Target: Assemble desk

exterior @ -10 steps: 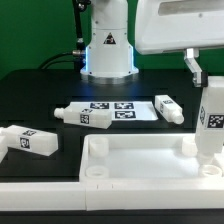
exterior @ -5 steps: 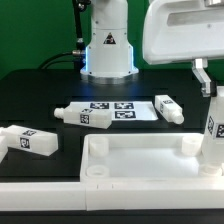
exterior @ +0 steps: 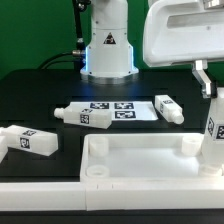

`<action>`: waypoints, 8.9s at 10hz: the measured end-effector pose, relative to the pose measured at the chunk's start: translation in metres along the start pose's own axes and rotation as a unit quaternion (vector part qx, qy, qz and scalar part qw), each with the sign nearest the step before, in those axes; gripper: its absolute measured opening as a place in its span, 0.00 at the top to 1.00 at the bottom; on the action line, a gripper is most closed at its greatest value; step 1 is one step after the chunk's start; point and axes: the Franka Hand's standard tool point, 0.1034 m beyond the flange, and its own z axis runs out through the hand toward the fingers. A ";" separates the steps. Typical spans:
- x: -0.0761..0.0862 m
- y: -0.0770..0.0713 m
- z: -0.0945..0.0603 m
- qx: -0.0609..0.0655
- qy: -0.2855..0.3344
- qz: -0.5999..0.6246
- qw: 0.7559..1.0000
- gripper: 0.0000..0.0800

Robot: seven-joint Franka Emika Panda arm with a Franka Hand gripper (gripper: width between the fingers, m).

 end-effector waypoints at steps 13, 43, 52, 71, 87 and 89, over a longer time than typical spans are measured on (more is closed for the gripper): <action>-0.004 0.004 -0.004 0.000 0.008 -0.007 1.000 0.64; -0.014 0.004 0.022 -0.032 -0.191 0.126 0.973 0.32; -0.016 0.009 0.024 -0.114 -0.157 0.638 0.745 0.64; -0.014 0.009 0.026 -0.038 -0.173 0.225 0.958 0.63; -0.018 0.007 0.024 -0.015 -0.174 0.110 0.978 0.19; -0.014 0.008 0.023 -0.011 -0.173 0.059 0.983 0.19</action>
Offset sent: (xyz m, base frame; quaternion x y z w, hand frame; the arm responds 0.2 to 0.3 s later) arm -0.0086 -0.0085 -0.0053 -0.0231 -0.0336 -0.0057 0.9992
